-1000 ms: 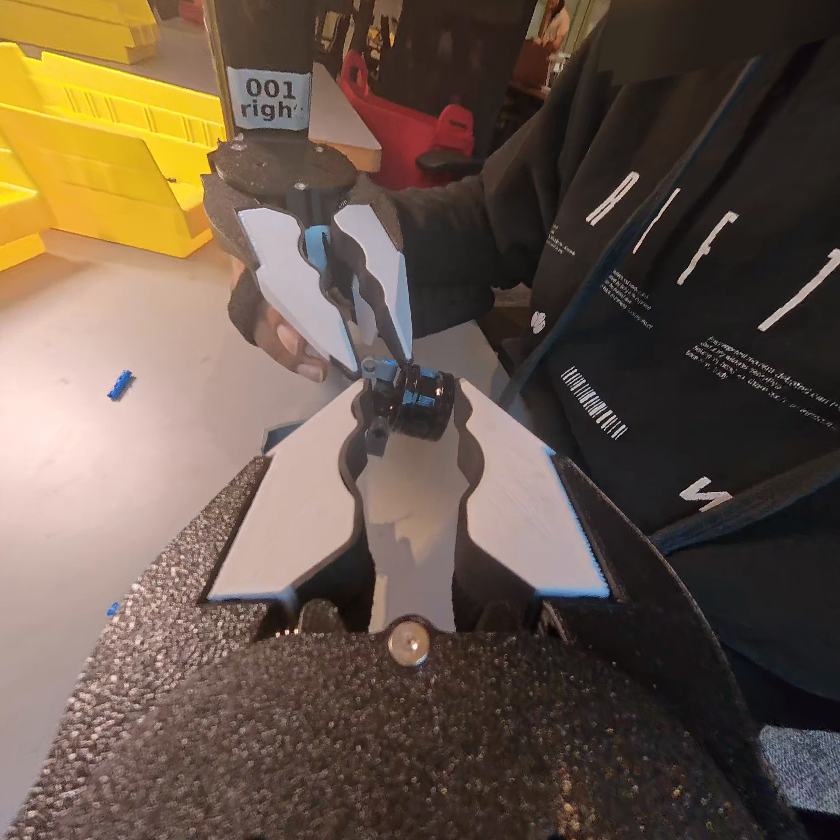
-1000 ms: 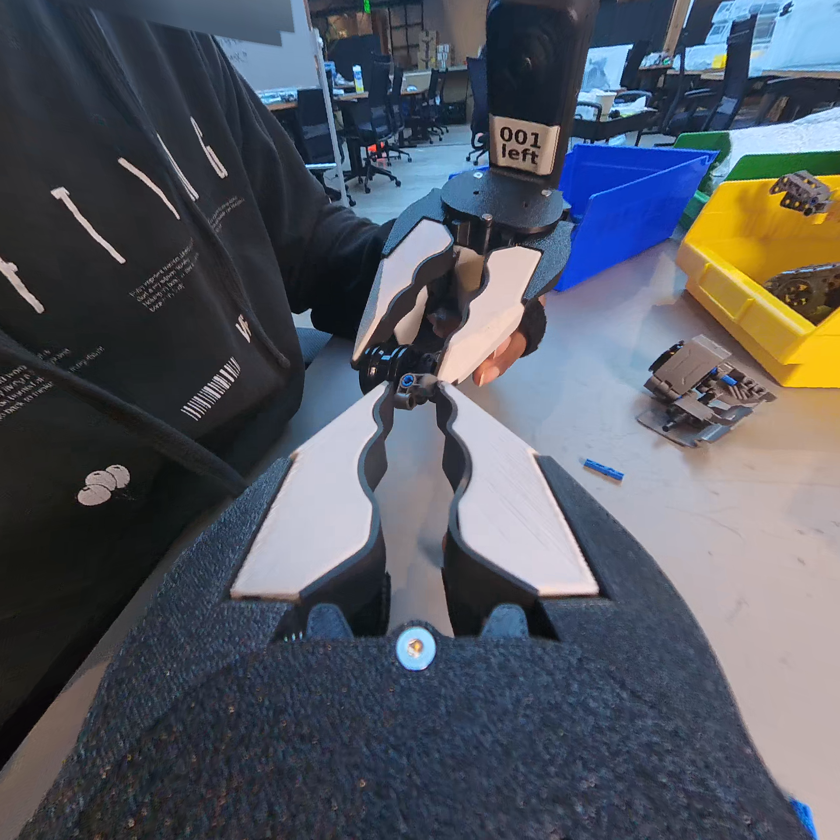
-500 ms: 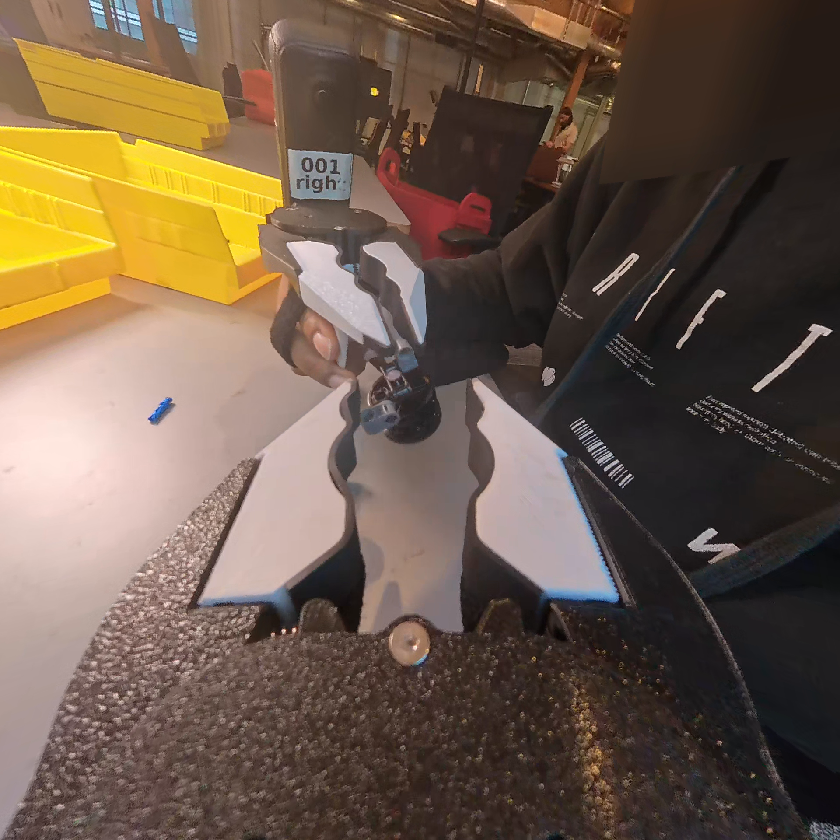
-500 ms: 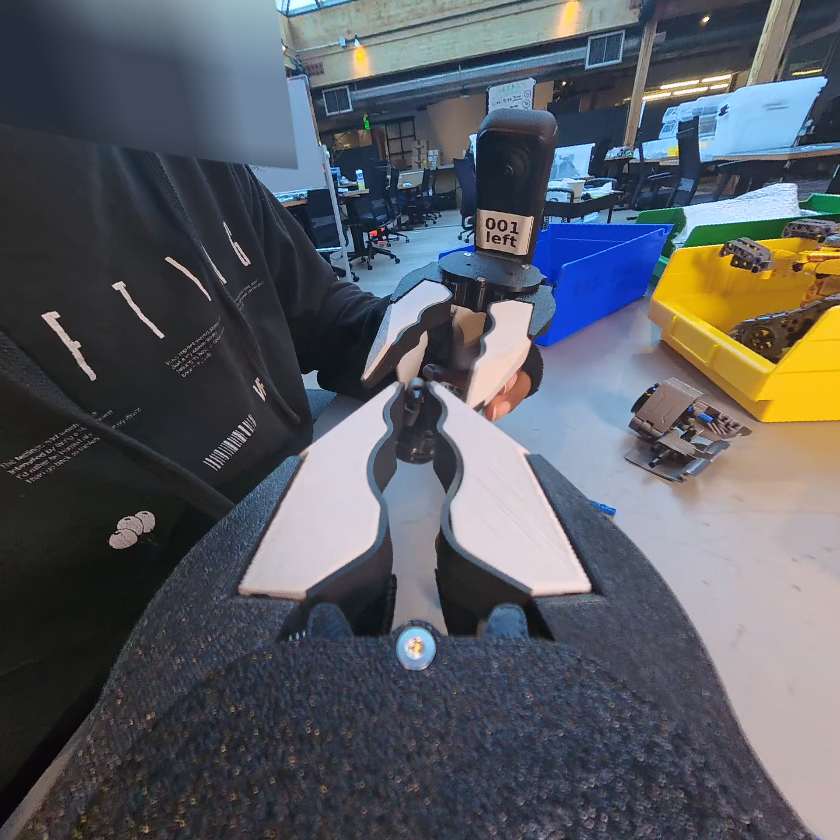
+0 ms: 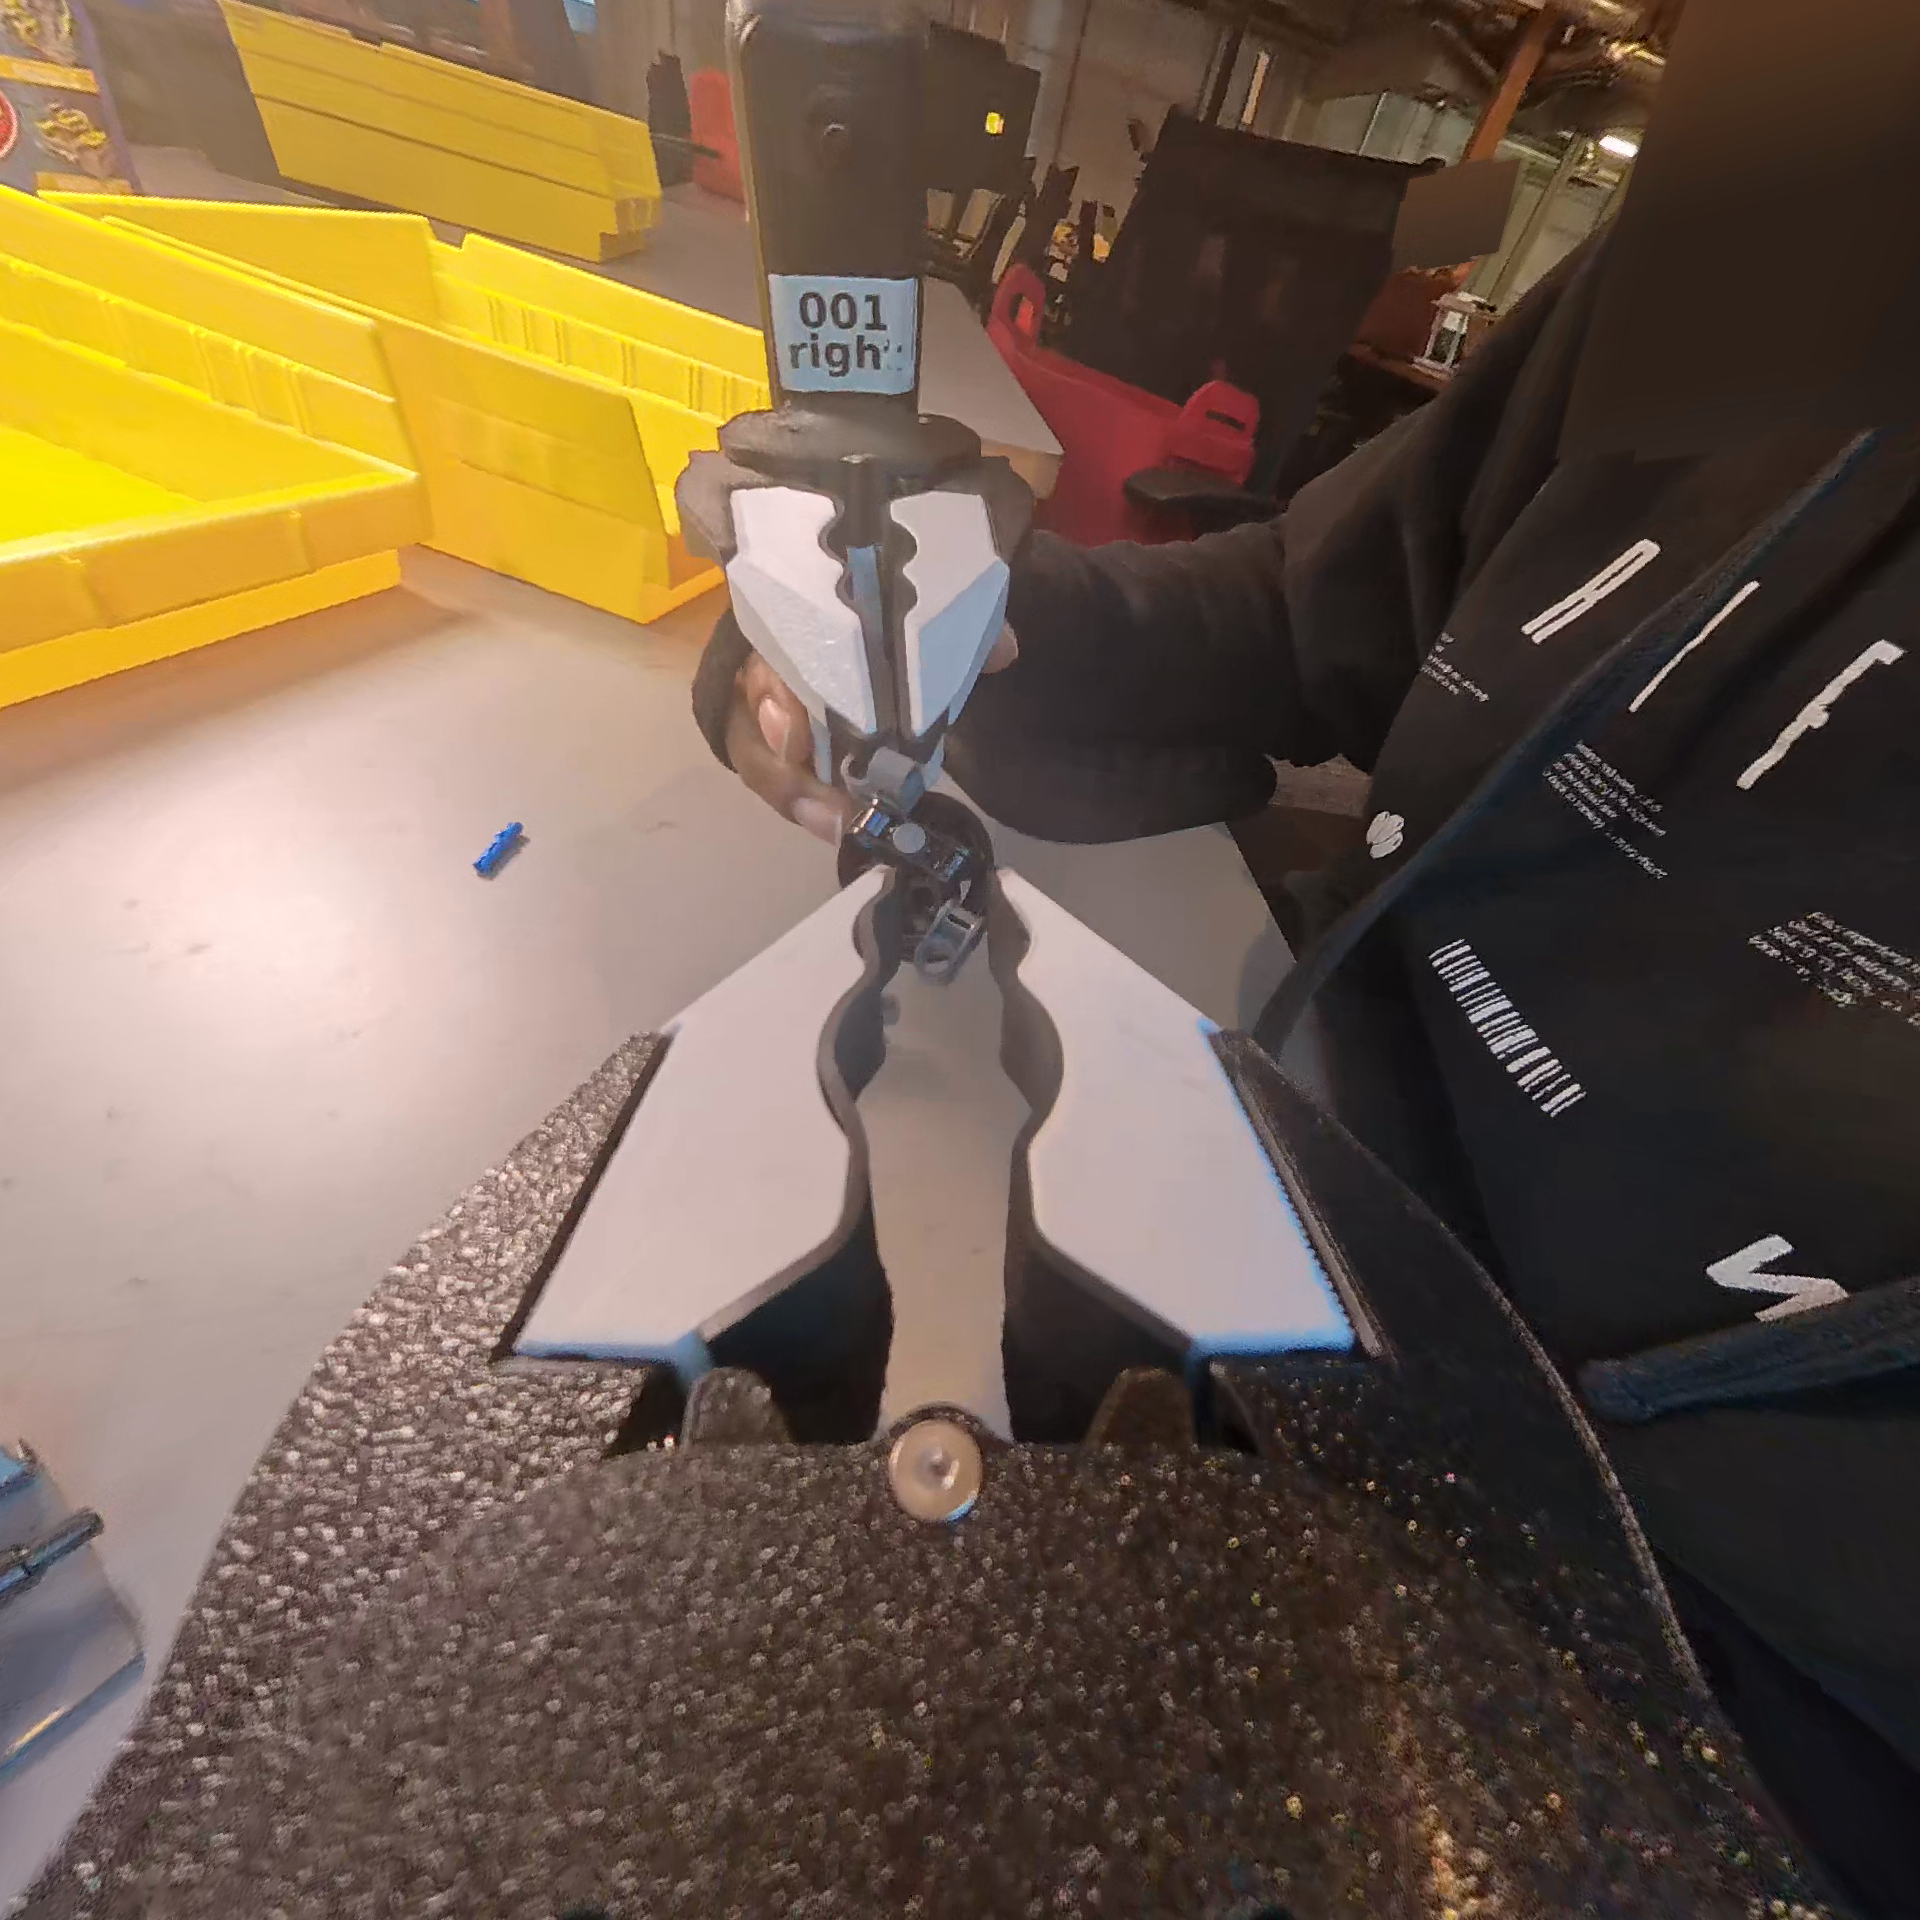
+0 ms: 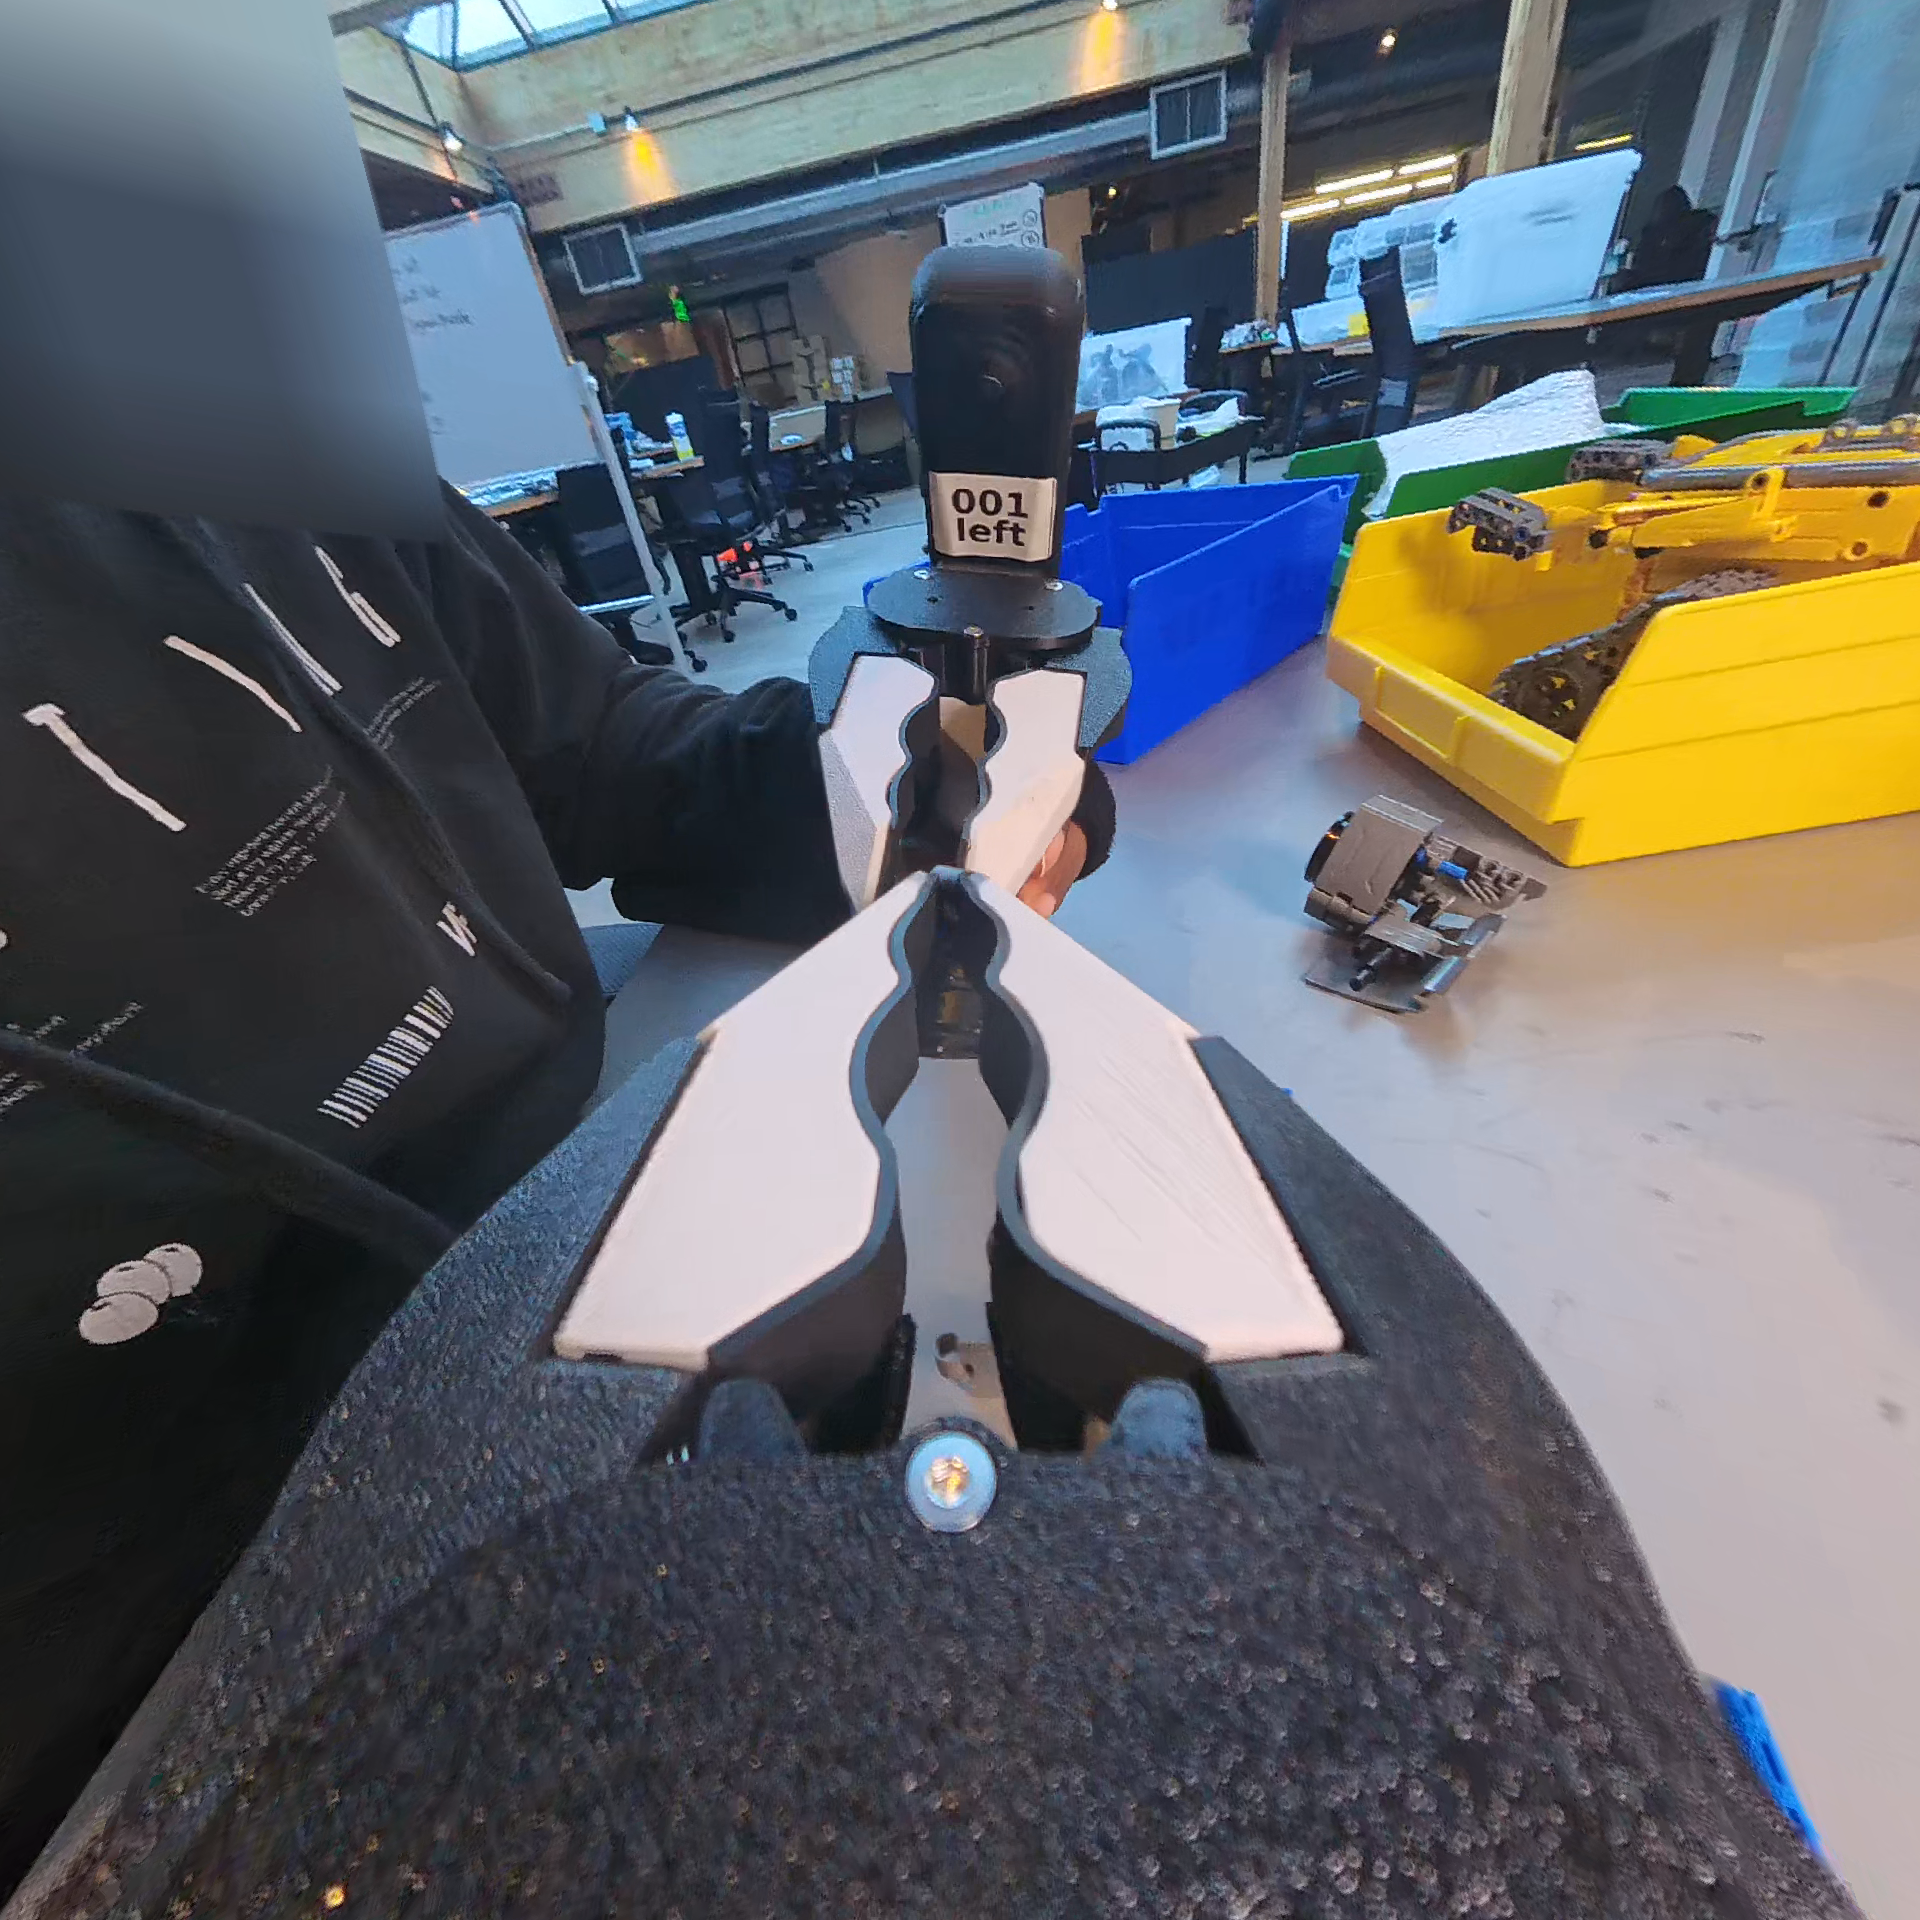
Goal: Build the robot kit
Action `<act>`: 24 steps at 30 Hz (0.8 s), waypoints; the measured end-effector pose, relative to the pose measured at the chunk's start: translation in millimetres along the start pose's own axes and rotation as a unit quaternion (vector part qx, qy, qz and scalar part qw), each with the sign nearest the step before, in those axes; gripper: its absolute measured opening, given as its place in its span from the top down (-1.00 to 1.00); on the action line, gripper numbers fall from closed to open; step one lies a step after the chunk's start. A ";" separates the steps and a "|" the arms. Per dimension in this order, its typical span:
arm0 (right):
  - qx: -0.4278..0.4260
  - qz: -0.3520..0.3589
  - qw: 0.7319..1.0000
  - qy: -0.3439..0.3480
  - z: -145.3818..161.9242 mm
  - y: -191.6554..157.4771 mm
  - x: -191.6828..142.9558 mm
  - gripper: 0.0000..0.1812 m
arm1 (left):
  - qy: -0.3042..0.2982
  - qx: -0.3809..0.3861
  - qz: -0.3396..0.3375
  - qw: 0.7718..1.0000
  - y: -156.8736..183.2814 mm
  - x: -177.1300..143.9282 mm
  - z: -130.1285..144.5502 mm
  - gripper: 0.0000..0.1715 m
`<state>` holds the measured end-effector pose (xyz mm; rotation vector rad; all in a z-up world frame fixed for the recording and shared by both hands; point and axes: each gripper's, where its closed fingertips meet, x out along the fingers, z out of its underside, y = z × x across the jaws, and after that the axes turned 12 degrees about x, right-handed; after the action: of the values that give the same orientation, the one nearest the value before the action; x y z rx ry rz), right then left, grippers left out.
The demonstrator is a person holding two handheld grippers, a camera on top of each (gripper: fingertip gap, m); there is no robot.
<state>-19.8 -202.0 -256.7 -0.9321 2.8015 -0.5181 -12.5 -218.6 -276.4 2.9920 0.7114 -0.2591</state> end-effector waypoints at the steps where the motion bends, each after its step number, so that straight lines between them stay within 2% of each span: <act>1: 0.000 0.001 1.000 -0.001 -0.1 0.6 -0.5 0.90 | 0.001 -0.005 -0.002 1.000 -1.6 -0.8 0.2 0.83; 3: -0.004 0.007 1.000 -0.006 0.5 2.7 -1.8 0.79 | 0.003 -0.013 -0.009 1.000 -5.3 -2.9 0.1 0.83; 6: -0.058 0.024 0.998 -0.025 4.7 2.4 -3.3 0.72 | 0.004 -0.020 -0.011 1.000 -7.3 -4.8 0.5 0.83; 9: -0.135 0.067 0.987 -0.055 10.6 5.9 -0.1 0.40 | 0.019 -0.038 -0.001 0.999 -7.0 -6.7 -2.6 0.83; 12: -0.216 0.101 0.969 -0.069 12.2 5.9 6.9 0.25 | 0.036 -0.071 0.016 0.997 -6.7 -7.1 -4.8 0.83; 14: -0.255 0.116 0.957 -0.080 14.2 5.5 10.9 0.32 | 0.054 -0.101 0.032 0.993 -6.5 -7.1 -7.4 0.83; 15: -0.268 0.126 0.951 -0.085 15.2 7.2 11.6 0.44 | 0.063 -0.116 0.036 0.991 -7.4 -7.4 -8.8 0.83; 17: -0.261 0.136 0.952 -0.083 14.9 10.9 10.9 0.49 | 0.076 -0.142 0.043 0.986 -9.7 -8.2 -9.7 0.83; 20: -0.171 0.115 0.977 -0.055 10.9 12.3 8.7 0.54 | 0.101 -0.168 0.037 0.980 -16.7 -11.2 -13.9 0.83; 22: -0.102 0.103 0.989 -0.027 5.3 15.1 6.9 0.72 | 0.135 -0.176 0.027 0.975 -23.7 -19.1 -23.1 0.67; 23: -0.070 0.099 0.993 -0.007 0.3 16.9 5.8 0.82 | 0.149 -0.178 0.029 0.972 -24.1 -23.3 -27.7 0.68; 24: -0.045 0.090 0.995 0.012 -4.4 17.0 5.2 0.84 | 0.152 -0.175 0.028 0.972 -24.3 -25.3 -29.2 0.70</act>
<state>-34.4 -191.2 -259.0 -0.6814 2.9153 -0.3823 -41.3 -205.4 -243.5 2.7273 0.6146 0.3055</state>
